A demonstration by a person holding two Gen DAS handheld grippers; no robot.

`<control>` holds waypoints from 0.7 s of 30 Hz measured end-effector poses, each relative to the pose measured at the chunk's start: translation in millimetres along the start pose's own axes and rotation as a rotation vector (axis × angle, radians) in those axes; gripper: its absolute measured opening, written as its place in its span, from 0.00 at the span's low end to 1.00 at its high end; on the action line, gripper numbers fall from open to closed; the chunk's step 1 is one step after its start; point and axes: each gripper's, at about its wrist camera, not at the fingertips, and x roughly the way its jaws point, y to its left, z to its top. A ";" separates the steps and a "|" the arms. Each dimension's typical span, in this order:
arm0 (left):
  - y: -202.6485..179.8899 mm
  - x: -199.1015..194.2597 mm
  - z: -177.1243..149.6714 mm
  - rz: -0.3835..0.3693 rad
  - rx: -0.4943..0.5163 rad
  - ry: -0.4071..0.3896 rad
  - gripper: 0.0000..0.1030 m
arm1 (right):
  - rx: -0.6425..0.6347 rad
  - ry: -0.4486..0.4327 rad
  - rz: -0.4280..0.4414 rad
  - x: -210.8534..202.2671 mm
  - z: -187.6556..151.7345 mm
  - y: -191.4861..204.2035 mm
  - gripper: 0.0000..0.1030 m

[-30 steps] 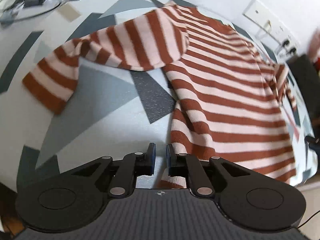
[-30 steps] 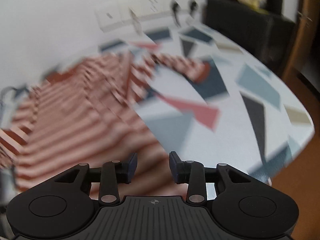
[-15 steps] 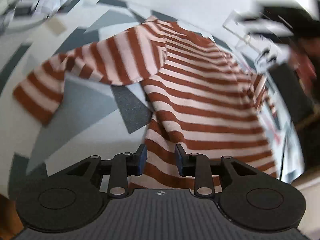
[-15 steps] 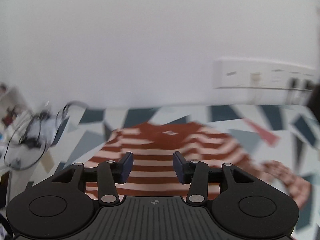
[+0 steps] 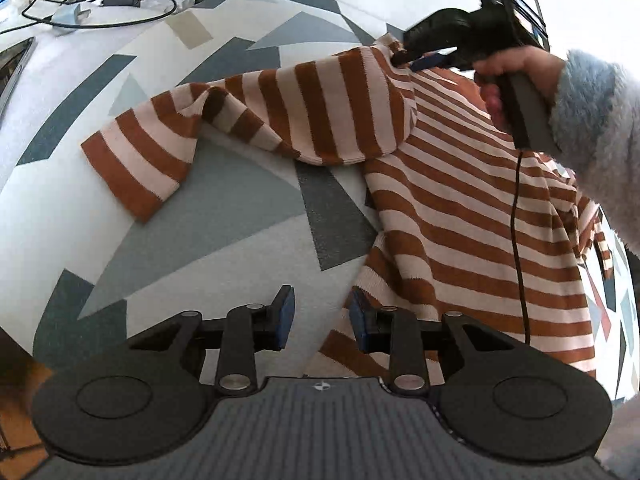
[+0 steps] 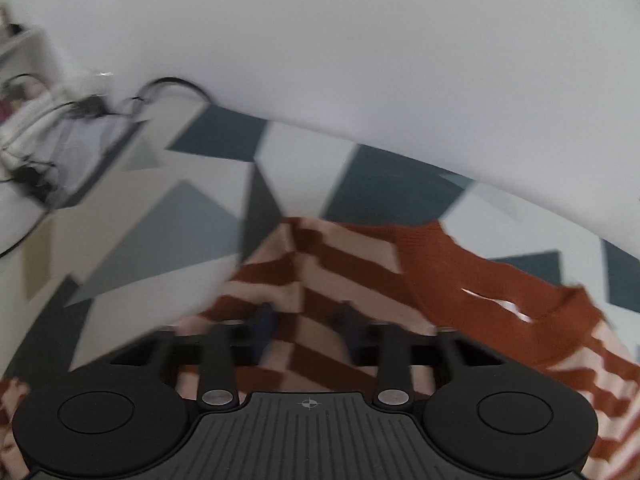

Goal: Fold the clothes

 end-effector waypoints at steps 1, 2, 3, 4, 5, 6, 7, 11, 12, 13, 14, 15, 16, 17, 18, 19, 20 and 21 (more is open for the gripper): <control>-3.5 0.6 0.3 0.010 0.017 0.004 0.23 | -0.022 -0.015 0.006 -2.7 0.8 1.6 0.02; -7.8 2.1 0.5 0.014 0.043 0.013 0.17 | -0.044 -0.030 0.012 -5.3 1.7 3.1 0.02; -13.3 4.1 0.5 0.012 0.071 0.025 0.10 | -0.066 -0.045 0.018 -8.0 2.5 4.7 0.02; -19.0 4.8 -0.6 0.007 0.093 0.026 0.10 | -0.077 -0.064 0.026 -11.6 4.1 5.0 0.02; -23.3 4.4 -2.8 -0.007 0.106 0.020 0.10 | -0.050 -0.098 0.039 -18.2 8.3 1.5 0.02; -27.1 3.7 -5.4 -0.024 0.117 0.012 0.10 | -0.018 -0.132 0.044 -25.6 13.1 -2.7 0.02; -30.0 4.1 -7.7 -0.037 0.122 0.012 0.10 | 0.014 -0.167 0.049 -33.0 17.8 -6.9 0.02; -33.6 9.4 -10.7 -0.059 0.123 0.022 0.10 | 0.106 -0.307 0.041 -59.8 30.7 -20.7 0.02; -33.5 10.1 -9.9 -0.070 0.117 0.020 0.10 | 0.108 -0.337 0.030 -65.0 31.8 -22.2 0.02; -34.0 10.4 -10.3 -0.074 0.114 0.013 0.07 | 0.098 -0.357 0.019 -68.6 32.7 -22.5 0.02; -34.9 10.8 -10.6 -0.063 0.117 0.005 0.04 | 0.090 -0.373 0.010 -71.4 33.3 -23.0 0.02; -36.1 10.9 -11.5 -0.036 0.121 -0.004 0.03 | 0.092 -0.376 0.008 -71.7 33.2 -24.1 0.02; -36.4 9.8 -12.3 -0.006 0.117 -0.021 0.02 | 0.097 -0.368 0.012 -70.9 33.6 -25.0 0.02; -33.8 6.2 -11.7 0.030 0.098 -0.049 0.02 | 0.102 -0.361 0.016 -70.1 33.9 -25.9 0.02; -29.0 1.8 -10.8 0.064 0.070 -0.076 0.02 | 0.106 -0.356 0.021 -69.5 34.4 -26.8 0.02; -22.0 -4.1 -10.1 0.097 0.036 -0.103 0.02 | 0.109 -0.365 0.028 -69.8 35.5 -27.5 0.02; -14.4 -10.6 -9.4 0.129 -0.001 -0.131 0.02 | 0.114 -0.381 0.039 -71.5 36.4 -27.4 0.02; -6.7 -16.6 -8.7 0.142 -0.034 -0.151 0.02 | 0.125 -0.398 0.049 -73.2 37.8 -27.2 0.02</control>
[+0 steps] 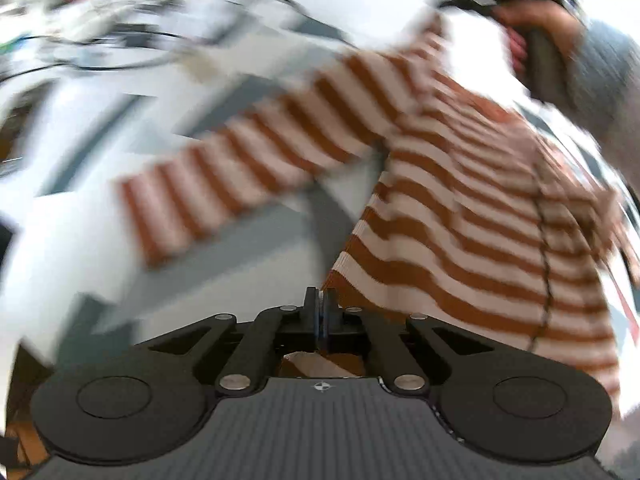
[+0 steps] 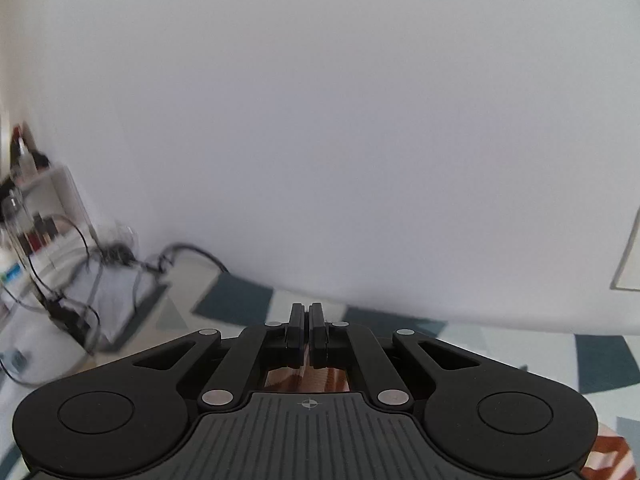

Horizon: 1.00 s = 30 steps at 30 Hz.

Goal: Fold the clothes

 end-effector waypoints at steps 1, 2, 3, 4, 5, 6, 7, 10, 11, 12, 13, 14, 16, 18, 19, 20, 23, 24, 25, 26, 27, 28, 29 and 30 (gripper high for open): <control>8.3 -4.6 1.7 0.009 -0.032 -0.015 0.02 | 0.019 -0.009 0.006 0.7 1.2 0.1 0.02; 14.4 -7.7 2.5 0.012 -0.052 -0.019 0.02 | 0.038 -0.017 0.012 1.5 2.4 0.2 0.02; 18.2 -9.1 2.4 0.021 -0.057 -0.015 0.02 | 0.053 -0.016 0.017 3.6 3.1 0.1 0.02; 19.8 -8.8 1.3 0.032 -0.056 -0.007 0.02 | 0.060 0.014 0.018 9.9 2.4 -0.5 0.03; 20.6 -8.0 -0.1 0.041 -0.053 0.002 0.02 | 0.063 0.049 0.015 16.2 1.2 -0.7 0.09; 21.3 -6.6 -1.8 0.043 -0.053 0.015 0.02 | 0.055 0.092 0.003 21.3 -1.9 0.1 0.22; 22.0 -5.1 -3.6 0.042 -0.054 0.029 0.02 | 0.050 0.120 -0.003 23.0 -5.4 0.0 0.29; 22.2 -2.0 -8.3 0.043 -0.046 0.061 0.03 | 0.041 0.153 -0.016 14.3 -19.1 -5.4 0.41; 21.9 -2.3 -8.7 0.048 -0.040 0.068 0.03 | 0.047 0.154 -0.036 7.5 -25.1 -9.5 0.52; 21.5 -2.9 -9.0 0.055 -0.034 0.075 0.04 | 0.061 0.156 -0.063 2.9 -31.9 -13.8 0.59; 21.1 -3.6 -9.2 0.062 -0.028 0.082 0.09 | 0.085 0.155 -0.098 -4.4 -39.3 -21.8 0.59; 22.0 -4.8 -7.9 0.063 -0.033 0.086 0.13 | 0.120 0.140 -0.143 -15.3 -47.6 -31.5 0.59; 24.8 -7.4 -3.9 0.062 -0.048 0.090 0.25 | 0.233 0.083 -0.263 -45.0 -68.9 -54.5 0.63; 24.6 -11.9 3.0 0.026 -0.060 0.060 0.30 | 0.341 0.056 -0.346 -74.3 -87.5 -76.2 0.64; 22.1 -13.0 7.7 0.011 -0.057 0.046 0.32 | 0.377 0.043 -0.380 -91.2 -96.4 -85.5 0.64; 18.1 -12.6 12.8 -0.004 -0.045 0.035 0.34 | 0.407 0.027 -0.415 -108.3 -104.9 -94.0 0.64; -1.0 -5.8 25.9 -0.035 0.026 0.022 0.58 | 0.428 -0.049 -0.521 -158.7 -123.6 -110.4 0.61; -9.4 -2.8 29.8 -0.045 0.056 0.018 0.64 | 0.439 -0.072 -0.555 -177.7 -129.3 -118.3 0.60; -18.0 1.0 33.3 -0.058 0.087 0.017 0.69 | 0.459 -0.087 -0.584 -194.1 -134.2 -126.7 0.60; -27.7 6.2 36.2 -0.075 0.123 0.023 0.71 | 0.484 -0.095 -0.605 -207.3 -138.5 -135.7 0.59; -36.9 12.7 37.7 -0.090 0.155 0.037 0.74 | 0.508 -0.096 -0.624 -218.3 -142.8 -145.4 0.59; -43.7 18.8 38.7 -0.102 0.179 0.054 0.74 | 0.534 -0.092 -0.647 -228.2 -148.0 -155.1 0.59; -49.7 24.7 39.5 -0.111 0.199 0.073 0.74 | 0.558 -0.079 -0.662 -232.6 -152.5 -162.7 0.57; -54.5 29.4 38.4 -0.113 0.205 0.093 0.74 | 0.587 -0.067 -0.674 -236.5 -157.1 -169.7 0.52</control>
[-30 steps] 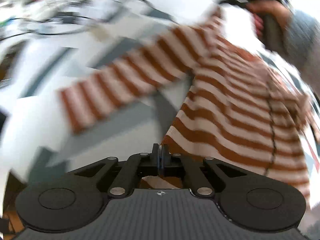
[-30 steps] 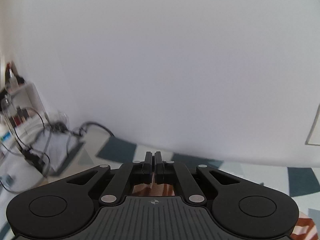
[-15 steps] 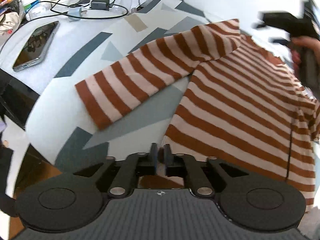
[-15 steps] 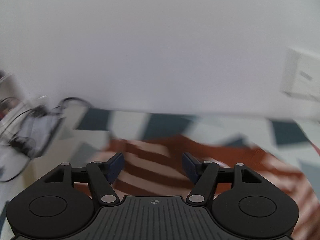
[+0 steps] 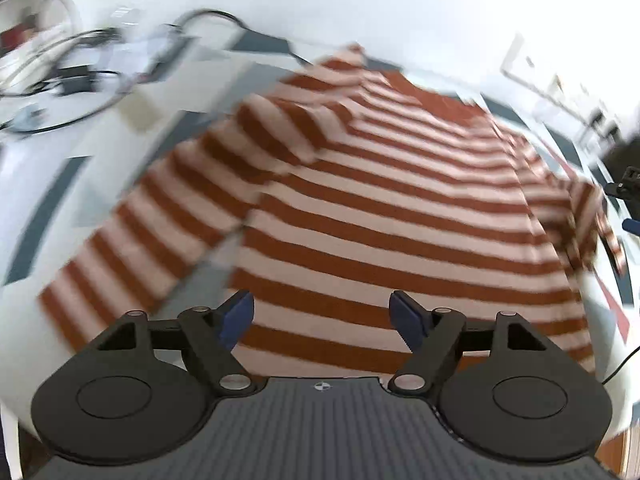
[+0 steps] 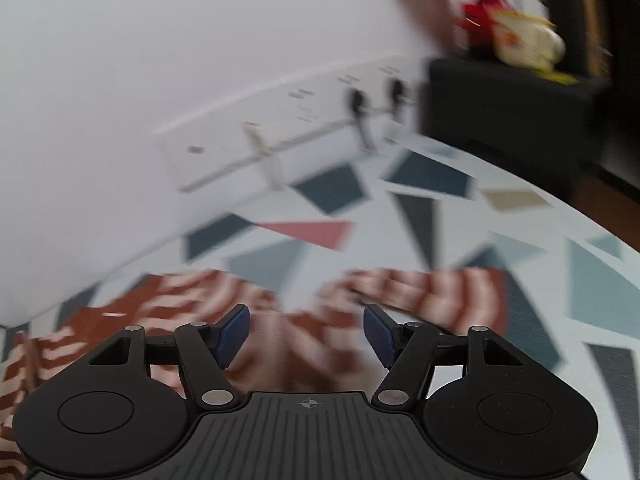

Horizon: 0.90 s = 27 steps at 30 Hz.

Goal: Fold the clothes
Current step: 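Grasp the sleeve cuff with the right gripper and lay it straight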

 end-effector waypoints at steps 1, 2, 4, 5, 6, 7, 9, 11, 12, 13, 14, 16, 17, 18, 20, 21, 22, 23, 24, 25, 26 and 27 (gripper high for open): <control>-4.0 4.9 -0.5 -0.002 -0.001 0.020 0.74 | 0.035 0.022 -0.011 2.0 -0.6 -7.7 0.52; -6.9 9.2 -1.8 -0.006 -0.003 0.036 0.74 | 0.065 0.043 -0.016 4.1 -1.5 -14.0 0.52; -11.5 17.4 -3.1 0.003 0.004 0.063 0.75 | 0.095 0.086 0.007 8.6 -4.9 -19.1 0.52; -14.3 20.0 -3.1 0.016 0.013 0.065 0.77 | 0.106 0.105 0.019 11.1 -6.8 -20.4 0.57; -17.2 22.2 -2.9 0.033 0.025 0.063 0.80 | 0.104 0.116 0.031 14.4 -9.4 -18.2 0.59; -19.3 24.1 -1.9 0.048 0.033 0.063 0.85 | 0.098 0.126 0.044 18.2 -11.7 -15.4 0.60; -23.3 28.8 1.5 0.076 0.040 0.071 0.87 | 0.036 0.148 0.049 31.2 -15.0 -4.8 0.62; -27.7 34.5 6.3 0.098 0.039 0.087 0.89 | -0.041 0.170 0.035 45.4 -17.8 6.7 0.59; -30.1 36.9 8.1 0.110 0.039 0.089 0.91 | -0.063 0.180 0.022 50.8 -17.5 11.1 0.50; -32.4 39.9 9.9 0.122 0.040 0.090 0.93 | -0.068 0.183 0.022 57.0 -17.5 13.1 0.48; -34.7 43.4 11.6 0.138 0.042 0.095 0.95 | -0.072 0.167 0.028 60.3 -16.4 13.6 0.40; -42.2 50.4 14.0 0.171 0.051 0.104 1.00 | -0.078 0.142 0.034 69.0 -12.3 9.8 0.08; -45.2 52.7 15.3 0.180 0.044 0.104 1.00 | -0.082 0.131 0.035 74.0 -9.6 6.6 0.08; -47.1 54.4 17.1 0.188 0.031 0.104 1.00 | -0.081 0.119 0.033 78.8 -6.5 2.3 0.07; -50.2 57.3 20.7 0.203 0.006 0.111 1.00 | -0.059 0.088 0.018 86.7 3.2 -12.5 0.06; -52.6 58.6 22.2 0.210 -0.002 0.115 1.00 | -0.046 0.073 0.010 90.9 8.6 -20.3 0.06; -55.3 59.6 23.2 0.213 -0.005 0.120 1.00 | -0.029 0.065 0.000 95.7 15.6 -29.4 0.06; -57.9 60.5 24.2 0.216 -0.008 0.124 1.00 | -0.013 0.059 -0.010 100.3 22.3 -37.5 0.06; -60.6 61.3 24.9 0.218 -0.008 0.128 1.00 | 0.001 0.053 -0.021 105.2 29.2 -45.2 0.06; -62.5 62.0 25.4 0.218 -0.009 0.131 1.00 | 0.011 0.045 -0.034 110.8 36.3 -51.8 0.06; -64.2 62.7 25.7 0.218 -0.010 0.134 1.00 | 0.019 0.036 -0.049 116.5 43.3 -57.9 0.06; -65.8 63.3 26.1 0.217 -0.012 0.137 1.00 | 0.021 0.024 -0.068 122.8 50.2 -62.6 0.06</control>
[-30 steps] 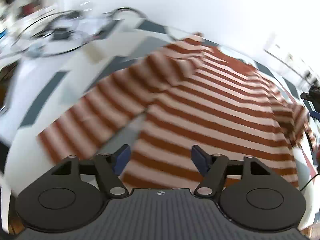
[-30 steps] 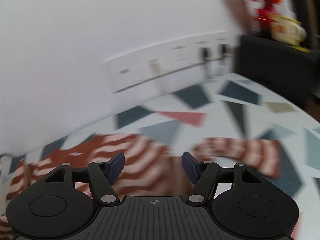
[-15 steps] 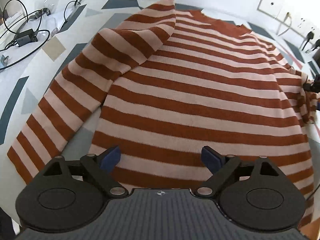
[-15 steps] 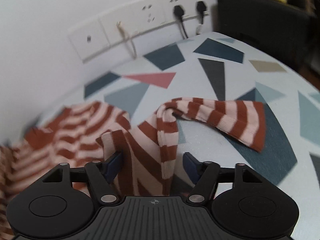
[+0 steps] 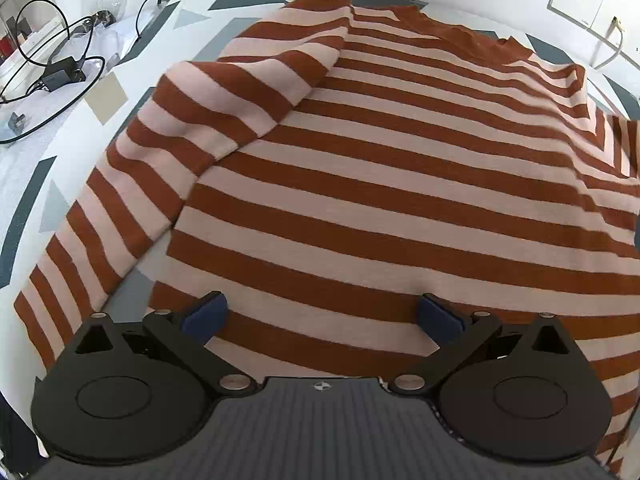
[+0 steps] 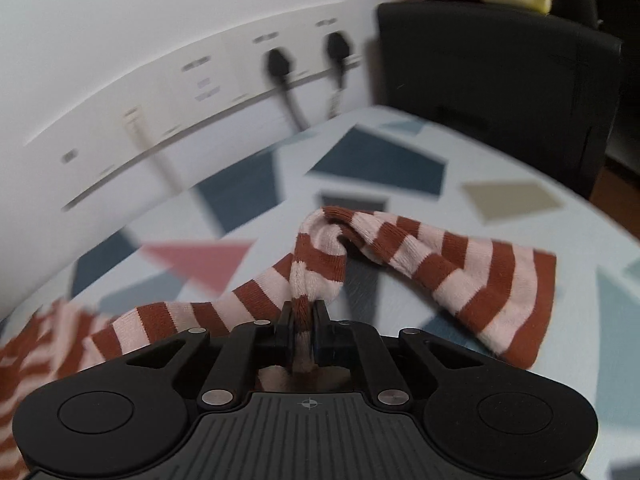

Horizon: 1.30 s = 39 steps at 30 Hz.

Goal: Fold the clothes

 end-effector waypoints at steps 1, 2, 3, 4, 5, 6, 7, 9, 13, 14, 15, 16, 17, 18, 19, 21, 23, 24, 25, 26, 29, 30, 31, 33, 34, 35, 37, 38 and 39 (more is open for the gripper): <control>-0.7 0.1 -0.4 -0.002 -0.003 0.002 1.00 | 0.006 -0.012 -0.020 7.5 7.7 -4.1 0.07; -1.1 0.1 -1.0 -0.003 -0.006 0.003 1.00 | 0.018 -0.019 -0.038 14.6 15.5 -7.3 0.07; -1.6 0.0 -2.2 -0.008 -0.004 0.001 1.00 | 0.032 -0.022 -0.053 22.1 24.0 -10.1 0.08; -2.0 -0.1 -3.5 -0.013 0.001 -0.004 1.00 | 0.050 -0.012 -0.061 30.4 34.2 -11.3 0.08; -3.1 -0.2 -4.3 -0.016 0.011 -0.008 1.00 | 0.066 0.000 -0.065 36.7 42.5 -11.4 0.08; -4.3 -0.2 -4.9 -0.019 0.023 -0.012 1.00 | 0.086 0.013 -0.073 41.1 49.3 -11.4 0.08; -5.5 -0.3 -5.6 -0.021 0.035 -0.017 1.00 | 0.103 0.028 -0.084 43.1 53.1 -10.6 0.08; -3.9 0.7 -4.9 -0.025 0.045 -0.017 1.00 | 0.128 0.049 -0.109 40.2 55.6 -8.1 0.30; 4.0 1.6 -5.9 -0.051 0.087 -0.017 1.00 | 0.114 -0.022 -0.057 -1.2 33.5 -3.4 0.55; 7.4 1.5 -6.8 -0.054 0.103 -0.019 1.00 | 0.102 -0.010 -0.036 -10.7 25.9 -3.4 0.55; 11.3 1.4 -7.5 -0.057 0.120 -0.021 1.00 | 0.101 0.010 -0.010 -19.3 18.5 -4.6 0.55; 14.7 1.3 -8.2 -0.062 0.134 -0.021 1.00 | 0.109 0.037 0.022 -28.6 8.6 -6.9 0.55; 18.0 1.1 -8.8 -0.068 0.148 -0.021 1.00 | 0.120 0.067 0.048 -36.8 -1.6 -9.0 0.55; 22.2 1.0 -9.4 -0.077 0.161 -0.020 1.00 | 0.127 0.100 0.067 -45.0 -12.2 -10.8 0.54; 26.4 0.9 -9.8 -0.088 0.174 -0.021 1.00 | 0.127 0.134 0.081 -54.0 -24.2 -13.1 0.54; 34.5 0.8 -10.3 -0.108 0.204 -0.025 1.00 | 0.112 0.188 0.103 -73.1 -48.3 -16.6 0.52; 42.9 0.8 -10.5 -0.122 0.231 -0.031 1.00 | 0.070 0.200 0.113 -98.6 -73.0 -15.4 0.51; 46.5 0.7 -11.0 -0.129 0.236 -0.034 1.00 | 0.050 0.211 0.112 -110.2 -83.7 -15.2 0.51; 50.2 0.4 -11.8 -0.143 0.239 -0.036 0.99 | 0.031 0.214 0.107 -122.5 -94.0 -13.7 0.52; 54.0 -0.6 -13.1 -0.166 0.243 -0.044 0.99 | 0.014 0.217 0.100 -134.4 -104.3 -12.5 0.53; 61.4 -3.2 -20.5 -0.208 0.268 -0.069 0.99 | -0.038 0.219 0.074 -164.7 -131.5 -7.1 0.53; 61.6 -4.3 -24.1 -0.208 0.288 -0.078 0.99 | -0.059 0.220 0.070 -173.3 -140.1 -3.9 0.54; 61.5 -5.4 -28.1 -0.203 0.310 -0.089 0.99 | -0.088 0.224 0.072 -179.8 -147.8 1.3 0.54; 61.5 -5.5 -36.3 -0.166 0.358 -0.111 1.00 | -0.147 0.233 0.076 -192.9 -163.2 11.6 0.59; 64.2 -5.2 -38.3 -0.170 0.365 -0.117 1.00 | -0.175 0.236 0.077 -198.6 -170.3 16.5 0.63; 67.9 -4.9 -39.4 -0.181 0.365 -0.122 1.00 | -0.201 0.235 0.073 -201.4 -175.7 20.8 0.67; 75.2 -4.3 -41.7 -0.204 0.365 -0.132 1.00 | -0.250 0.231 0.049 -204.9 -185.2 31.0 0.69; 78.8 -4.1 -42.8 -0.216 0.366 -0.136 1.00 | -0.272 0.233 0.032 -205.5 -188.9 36.5 0.72; 81.0 -4.1 -44.0 -0.226 0.375 -0.142 1.00 | -0.295 0.242 0.017 -205.9 -192.9 42.4 0.81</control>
